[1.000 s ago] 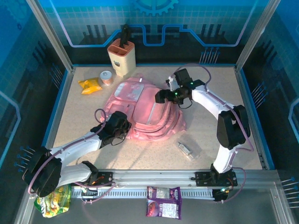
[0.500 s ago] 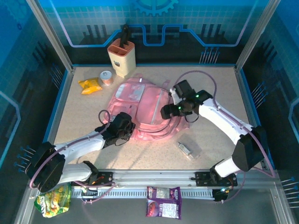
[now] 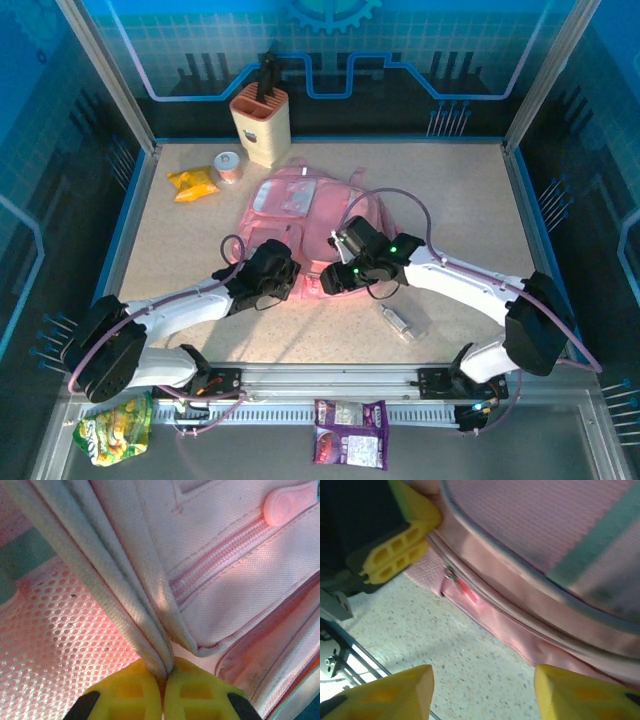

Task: Pack the student bag

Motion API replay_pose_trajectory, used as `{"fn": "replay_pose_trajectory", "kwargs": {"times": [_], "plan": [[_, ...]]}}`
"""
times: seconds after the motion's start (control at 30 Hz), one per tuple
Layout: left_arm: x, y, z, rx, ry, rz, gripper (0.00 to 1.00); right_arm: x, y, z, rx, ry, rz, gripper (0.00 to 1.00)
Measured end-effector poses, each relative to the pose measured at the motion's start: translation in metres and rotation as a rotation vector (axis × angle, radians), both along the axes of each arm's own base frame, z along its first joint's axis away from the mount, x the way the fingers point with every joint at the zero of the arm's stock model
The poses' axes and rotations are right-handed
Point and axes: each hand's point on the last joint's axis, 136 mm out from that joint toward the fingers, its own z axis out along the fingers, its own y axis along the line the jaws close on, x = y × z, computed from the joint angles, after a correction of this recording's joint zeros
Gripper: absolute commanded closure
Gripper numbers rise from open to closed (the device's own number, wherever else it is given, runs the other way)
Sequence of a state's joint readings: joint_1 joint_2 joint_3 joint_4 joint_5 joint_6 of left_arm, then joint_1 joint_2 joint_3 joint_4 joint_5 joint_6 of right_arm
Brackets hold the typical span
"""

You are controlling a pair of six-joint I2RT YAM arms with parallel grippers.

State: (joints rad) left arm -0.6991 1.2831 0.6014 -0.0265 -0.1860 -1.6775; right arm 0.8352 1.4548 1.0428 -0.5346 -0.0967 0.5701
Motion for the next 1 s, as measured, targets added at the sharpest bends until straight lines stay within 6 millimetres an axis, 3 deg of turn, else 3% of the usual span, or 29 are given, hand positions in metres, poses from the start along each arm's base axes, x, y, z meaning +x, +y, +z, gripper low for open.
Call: {"fn": "replay_pose_trajectory", "kwargs": {"times": [0.17,0.37,0.53,0.73,1.0], "plan": [[0.0,-0.005,0.003,-0.013,-0.01,-0.008,1.0,-0.007,0.027,-0.004,0.07,0.011,-0.006,0.56],[0.0,-0.007,0.004,-0.029,-0.01,-0.002,1.0,-0.011,0.042,-0.015,0.086,0.038,-0.043,0.59],[-0.001,-0.009,0.005,-0.037,-0.007,-0.005,1.0,-0.007,0.04,-0.031,0.05,0.032,-0.095,0.59],[-0.001,-0.013,0.008,-0.045,-0.015,-0.013,1.0,0.01,0.034,-0.036,0.023,-0.023,-0.183,0.64],[-0.001,-0.013,0.009,-0.047,-0.018,-0.013,1.0,0.015,0.043,-0.043,0.007,-0.088,-0.216,0.67]]}}
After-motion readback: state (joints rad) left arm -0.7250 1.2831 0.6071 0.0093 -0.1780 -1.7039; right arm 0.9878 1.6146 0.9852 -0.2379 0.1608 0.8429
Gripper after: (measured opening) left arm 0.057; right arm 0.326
